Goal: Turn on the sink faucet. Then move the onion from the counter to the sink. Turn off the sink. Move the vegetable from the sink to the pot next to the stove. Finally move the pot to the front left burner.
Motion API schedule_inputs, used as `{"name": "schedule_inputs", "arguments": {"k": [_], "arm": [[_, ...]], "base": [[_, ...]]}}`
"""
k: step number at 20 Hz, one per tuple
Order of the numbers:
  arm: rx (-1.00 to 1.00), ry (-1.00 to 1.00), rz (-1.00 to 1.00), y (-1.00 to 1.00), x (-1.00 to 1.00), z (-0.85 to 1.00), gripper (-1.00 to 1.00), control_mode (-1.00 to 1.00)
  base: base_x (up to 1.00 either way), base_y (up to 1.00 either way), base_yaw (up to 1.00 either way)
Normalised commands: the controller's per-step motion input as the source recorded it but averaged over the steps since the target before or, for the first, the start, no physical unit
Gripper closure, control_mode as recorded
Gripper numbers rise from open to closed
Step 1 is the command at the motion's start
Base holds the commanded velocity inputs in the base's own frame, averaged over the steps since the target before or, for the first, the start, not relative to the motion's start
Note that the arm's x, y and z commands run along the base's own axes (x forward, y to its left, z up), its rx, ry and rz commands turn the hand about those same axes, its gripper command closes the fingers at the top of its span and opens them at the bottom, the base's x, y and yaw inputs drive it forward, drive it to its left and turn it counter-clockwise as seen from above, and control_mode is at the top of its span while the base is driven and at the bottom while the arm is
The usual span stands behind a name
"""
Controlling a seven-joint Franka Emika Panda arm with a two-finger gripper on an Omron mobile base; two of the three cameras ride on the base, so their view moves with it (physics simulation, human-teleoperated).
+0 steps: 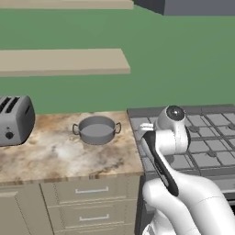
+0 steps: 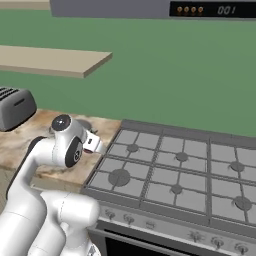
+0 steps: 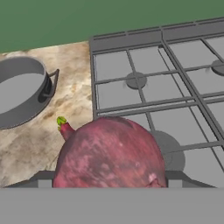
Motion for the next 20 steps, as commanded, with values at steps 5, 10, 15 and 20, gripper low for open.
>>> {"name": "schedule_inputs", "arguments": {"k": [5, 10, 15, 20], "arm": [[0.00, 0.00, 0.00, 0.00, 0.00, 0.00, 1.00, 1.00], [0.00, 0.00, 0.00, 0.00, 0.00, 0.00, 1.00, 1.00], [0.00, 0.00, 0.00, 0.00, 0.00, 0.00, 1.00, 1.00], [0.00, 0.00, 0.00, 0.00, 0.00, 0.00, 1.00, 1.00]], "base": [[0.40, 0.09, -0.12], [0.43, 0.12, -0.09], [0.03, 0.00, 0.00], [0.00, 0.00, 0.00]]}}
